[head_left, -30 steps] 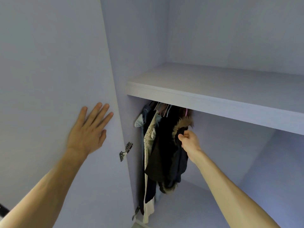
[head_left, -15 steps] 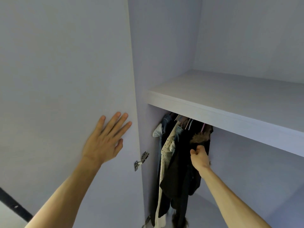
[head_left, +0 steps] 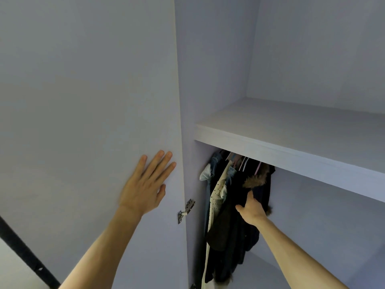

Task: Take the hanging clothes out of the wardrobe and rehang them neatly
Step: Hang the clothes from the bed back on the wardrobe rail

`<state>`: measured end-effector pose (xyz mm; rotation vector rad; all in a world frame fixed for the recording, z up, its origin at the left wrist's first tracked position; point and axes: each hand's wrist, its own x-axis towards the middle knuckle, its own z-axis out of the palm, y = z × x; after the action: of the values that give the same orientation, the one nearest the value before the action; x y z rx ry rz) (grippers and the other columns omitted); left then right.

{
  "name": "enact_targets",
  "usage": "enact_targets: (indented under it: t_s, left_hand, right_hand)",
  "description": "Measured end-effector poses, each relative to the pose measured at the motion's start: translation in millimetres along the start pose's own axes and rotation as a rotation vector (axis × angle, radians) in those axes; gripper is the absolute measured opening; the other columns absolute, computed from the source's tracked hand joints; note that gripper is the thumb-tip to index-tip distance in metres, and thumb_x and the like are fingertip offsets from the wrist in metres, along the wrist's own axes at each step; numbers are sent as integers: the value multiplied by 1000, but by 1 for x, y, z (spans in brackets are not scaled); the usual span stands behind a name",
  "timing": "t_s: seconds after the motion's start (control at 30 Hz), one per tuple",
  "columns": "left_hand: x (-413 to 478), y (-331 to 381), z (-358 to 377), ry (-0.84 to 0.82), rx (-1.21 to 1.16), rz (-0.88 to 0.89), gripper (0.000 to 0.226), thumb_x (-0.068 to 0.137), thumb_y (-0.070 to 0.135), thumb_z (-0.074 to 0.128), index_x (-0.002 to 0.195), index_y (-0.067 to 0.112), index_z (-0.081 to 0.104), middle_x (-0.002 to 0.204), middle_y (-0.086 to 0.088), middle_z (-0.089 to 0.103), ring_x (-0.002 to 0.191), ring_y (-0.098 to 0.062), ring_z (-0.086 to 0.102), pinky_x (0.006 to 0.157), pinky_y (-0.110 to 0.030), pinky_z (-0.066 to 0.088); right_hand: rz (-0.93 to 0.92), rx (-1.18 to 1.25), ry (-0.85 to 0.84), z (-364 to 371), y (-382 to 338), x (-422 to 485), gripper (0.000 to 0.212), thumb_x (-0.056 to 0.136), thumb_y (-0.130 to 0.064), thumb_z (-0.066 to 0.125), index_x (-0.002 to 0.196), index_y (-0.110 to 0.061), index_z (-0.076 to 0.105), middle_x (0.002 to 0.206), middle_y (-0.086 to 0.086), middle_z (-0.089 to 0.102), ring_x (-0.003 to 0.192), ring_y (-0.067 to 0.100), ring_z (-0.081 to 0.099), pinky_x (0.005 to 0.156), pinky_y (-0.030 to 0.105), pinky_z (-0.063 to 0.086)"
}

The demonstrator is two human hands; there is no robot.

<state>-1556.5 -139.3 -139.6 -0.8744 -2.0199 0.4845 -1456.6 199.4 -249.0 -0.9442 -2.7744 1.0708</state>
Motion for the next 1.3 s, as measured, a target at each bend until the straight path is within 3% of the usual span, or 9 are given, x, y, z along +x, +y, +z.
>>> enact_targets:
  t_s: [0.23, 0.37, 0.43, 0.53, 0.67, 0.83, 1.07, 1.17, 1.3]
  left_hand:
    - [-21, 7, -4, -139, -151, -11, 67, 94, 36, 32, 158, 20, 21, 167, -9, -3, 154, -28, -4, 124, -52, -4]
    - [-81, 39, -7, -225, -409, -145, 65, 87, 36, 41, 152, 25, 40, 164, -8, 22, 153, -26, 15, 124, -51, 7]
    - [-116, 62, -10, -336, -558, -229, 61, 89, 40, 38, 149, 30, 44, 157, -9, 38, 149, -26, 28, 123, -50, 11]
    - [-187, 93, -14, -563, -746, -433, 58, 90, 51, 38, 146, 38, 46, 147, -3, 53, 140, -25, 44, 117, -48, 28]
    - [-274, 107, -34, -846, -844, -631, 60, 94, 62, 34, 150, 41, 38, 152, 4, 47, 143, -22, 40, 115, -43, 31]
    - [-377, 105, -74, -983, -872, -888, 58, 95, 61, 37, 149, 39, 40, 152, 7, 45, 142, -16, 39, 117, -37, 28]
    - [-510, 95, -175, -1090, -652, -1391, 51, 94, 53, 43, 142, 36, 51, 145, 10, 52, 136, -13, 45, 110, -36, 33]
    - [-558, 101, -234, -1118, -553, -1620, 62, 86, 56, 30, 140, 34, 53, 143, 10, 54, 131, -15, 49, 109, -37, 37]
    - [-607, 132, -311, -1124, -416, -1908, 65, 83, 53, 29, 141, 35, 51, 144, 8, 53, 132, -17, 49, 110, -37, 37]
  right_hand:
    - [44, 63, -72, 4, 6, -67, 75, 98, -34, 57, 157, -14, 15, 153, 9, 41, 136, 27, 45, 110, 34, 40]
    - [-32, 162, -44, 20, 8, -135, 47, 100, -31, 55, 144, -20, 44, 134, -3, 59, 111, 10, 59, 88, 16, 47]
    - [-86, 192, -2, 28, 8, -170, 37, 100, -29, 56, 136, -26, 53, 125, -11, 62, 112, 5, 60, 84, 10, 44]
    - [-196, 118, 12, 47, 4, -220, 30, 99, -33, 56, 129, -37, 59, 121, -26, 60, 117, -2, 56, 96, 14, 43]
    - [-331, 7, -54, 82, -7, -271, 25, 101, -33, 53, 123, -43, 59, 112, -38, 48, 103, -14, 46, 83, -2, 32]
    - [-508, -91, -257, 149, -17, -292, 27, 98, -32, 56, 123, -36, 65, 121, -31, 56, 121, -1, 48, 100, 15, 34]
    - [-894, -265, -600, 246, -62, -325, 24, 94, -28, 64, 118, -31, 70, 121, -17, 63, 120, 11, 54, 102, 17, 33]
    - [-1114, -373, -751, 278, -86, -354, 26, 96, -32, 60, 120, -30, 68, 126, -13, 63, 123, 11, 52, 106, 19, 30]
    - [-1375, -436, -916, 312, -109, -403, 25, 96, -36, 58, 119, -32, 68, 128, -11, 63, 126, 16, 52, 109, 33, 41]
